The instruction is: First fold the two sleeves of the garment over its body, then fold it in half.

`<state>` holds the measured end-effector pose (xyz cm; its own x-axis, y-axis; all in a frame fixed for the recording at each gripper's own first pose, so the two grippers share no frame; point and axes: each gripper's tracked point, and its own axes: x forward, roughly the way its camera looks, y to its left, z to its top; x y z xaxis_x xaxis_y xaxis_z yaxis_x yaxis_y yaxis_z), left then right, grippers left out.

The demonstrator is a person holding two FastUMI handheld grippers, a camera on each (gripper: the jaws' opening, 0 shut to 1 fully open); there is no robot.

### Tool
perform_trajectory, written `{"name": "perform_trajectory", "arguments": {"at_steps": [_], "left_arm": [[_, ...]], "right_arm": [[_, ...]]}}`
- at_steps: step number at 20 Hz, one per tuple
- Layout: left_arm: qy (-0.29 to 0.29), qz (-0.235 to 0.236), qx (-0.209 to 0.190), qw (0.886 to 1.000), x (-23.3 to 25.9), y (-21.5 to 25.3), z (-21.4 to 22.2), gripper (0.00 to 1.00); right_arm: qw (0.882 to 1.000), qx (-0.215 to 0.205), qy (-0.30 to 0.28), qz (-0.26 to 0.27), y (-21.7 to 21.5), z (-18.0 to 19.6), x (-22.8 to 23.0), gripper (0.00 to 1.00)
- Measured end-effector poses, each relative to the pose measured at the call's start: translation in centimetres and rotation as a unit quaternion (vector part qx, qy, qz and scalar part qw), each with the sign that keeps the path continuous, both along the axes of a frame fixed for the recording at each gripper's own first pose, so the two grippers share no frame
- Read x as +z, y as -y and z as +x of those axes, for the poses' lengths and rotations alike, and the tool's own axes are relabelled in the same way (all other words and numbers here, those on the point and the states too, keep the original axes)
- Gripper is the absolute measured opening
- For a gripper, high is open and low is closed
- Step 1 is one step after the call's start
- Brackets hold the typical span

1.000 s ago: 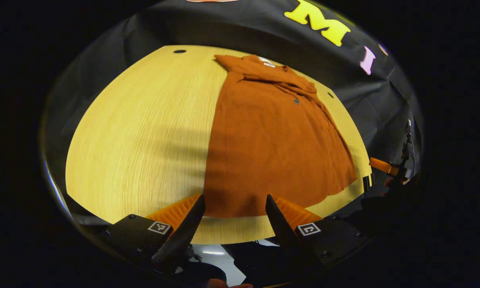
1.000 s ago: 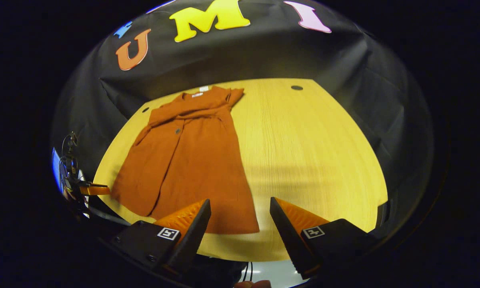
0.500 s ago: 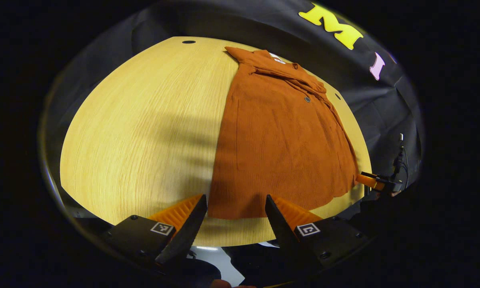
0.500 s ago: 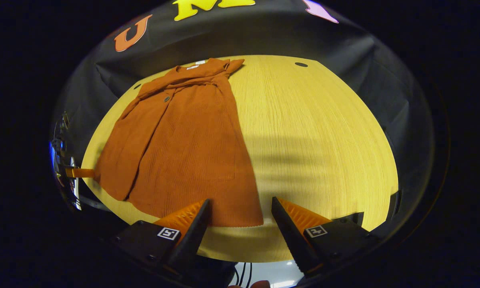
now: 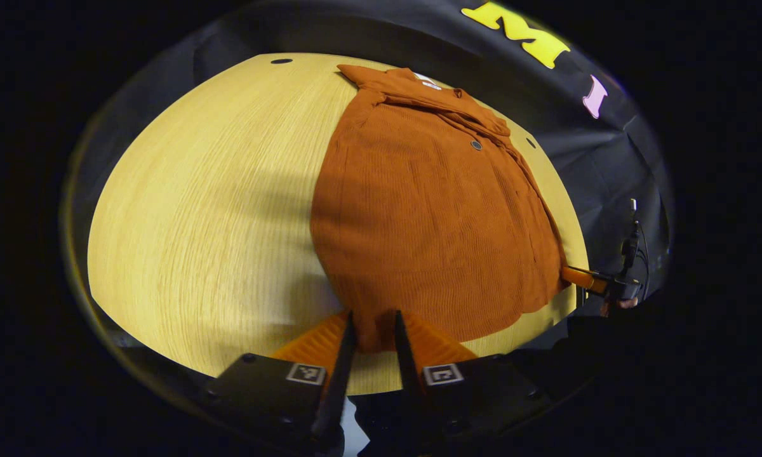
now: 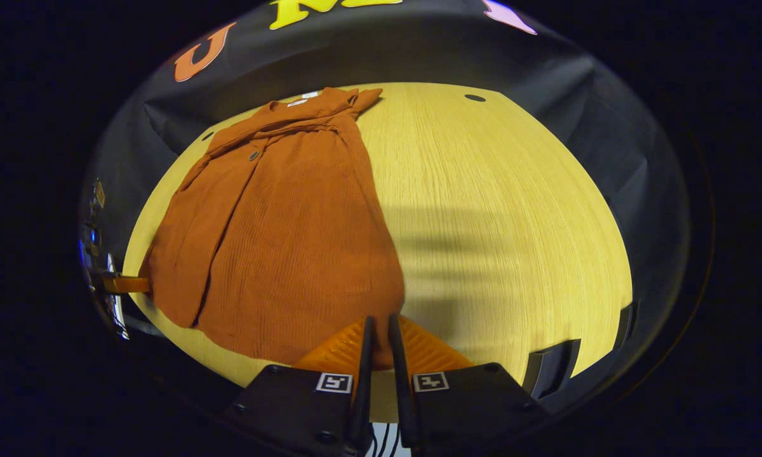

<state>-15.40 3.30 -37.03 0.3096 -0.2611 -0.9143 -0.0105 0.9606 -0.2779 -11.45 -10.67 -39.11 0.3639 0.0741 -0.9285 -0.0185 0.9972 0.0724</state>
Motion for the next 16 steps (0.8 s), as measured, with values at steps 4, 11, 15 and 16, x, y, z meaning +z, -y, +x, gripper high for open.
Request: {"name": "perform_trajectory", "arguments": {"at_steps": [4, 11, 15, 16], "left_arm": [[0.005, -0.001, 0.012, 1.0, 0.3, 0.0, 0.1, 0.07], [0.079, -0.021, 0.016, 0.997, 6.0, 1.0, 3.6, 0.04], [0.135, -0.027, 0.011, 0.99, 9.7, 1.5, 7.9, 0.04], [0.156, -0.026, 0.003, 0.987, 10.9, 1.8, 9.5, 0.03]], "right_arm": [[0.999, -0.024, -0.01, 0.023, -0.1, 0.0, 0.3, 0.02], [0.994, -0.021, 0.082, 0.075, -2.0, 4.8, 7.1, 0.02], [0.987, -0.011, 0.132, 0.094, -2.5, 8.8, 10.6, 0.02], [0.984, -0.007, 0.147, 0.098, -2.6, 10.6, 11.8, 0.02]]}}
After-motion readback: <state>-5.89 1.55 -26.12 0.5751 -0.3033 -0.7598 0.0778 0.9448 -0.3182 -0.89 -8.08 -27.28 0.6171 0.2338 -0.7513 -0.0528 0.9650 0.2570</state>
